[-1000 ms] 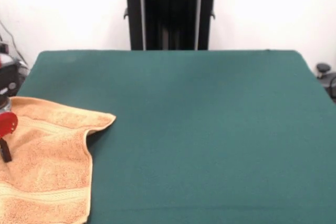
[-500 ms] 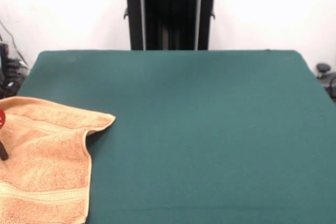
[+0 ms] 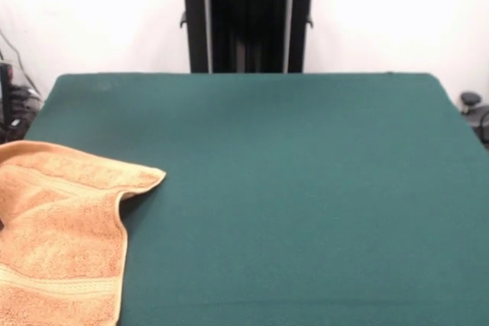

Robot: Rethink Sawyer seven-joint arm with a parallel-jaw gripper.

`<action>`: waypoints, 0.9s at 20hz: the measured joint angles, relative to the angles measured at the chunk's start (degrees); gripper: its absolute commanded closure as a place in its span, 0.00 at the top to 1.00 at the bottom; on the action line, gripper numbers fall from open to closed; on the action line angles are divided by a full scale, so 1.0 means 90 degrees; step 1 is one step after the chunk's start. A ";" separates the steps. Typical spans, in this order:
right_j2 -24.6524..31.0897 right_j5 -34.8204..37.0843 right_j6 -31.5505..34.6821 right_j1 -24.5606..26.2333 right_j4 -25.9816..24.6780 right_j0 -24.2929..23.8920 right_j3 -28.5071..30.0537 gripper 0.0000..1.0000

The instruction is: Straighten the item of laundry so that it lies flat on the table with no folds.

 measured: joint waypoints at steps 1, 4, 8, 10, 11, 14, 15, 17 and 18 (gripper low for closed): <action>0.0075 0.0051 0.0000 0.0039 0.0093 -0.0084 0.0000 1.00; 0.0186 0.0133 0.0000 0.0122 0.0286 -0.0226 -0.0006 1.00; 0.0257 0.0210 0.0000 0.0187 0.0454 -0.0325 -0.0014 1.00; 0.0258 0.0211 0.0000 0.0188 0.0458 -0.0327 -0.0014 1.00; 0.0257 0.0211 0.0000 0.0186 0.0454 -0.0324 -0.0014 1.00; 0.0238 0.0212 0.0001 0.0192 0.0287 -0.0324 -0.0009 0.00; 0.0232 0.0212 0.0001 0.0192 0.0267 -0.0323 -0.0010 0.00; 0.0224 0.0211 0.0001 0.0189 0.0226 -0.0319 -0.0013 0.00; 0.0220 0.0210 0.0001 0.0180 0.0208 -0.0306 -0.0012 0.00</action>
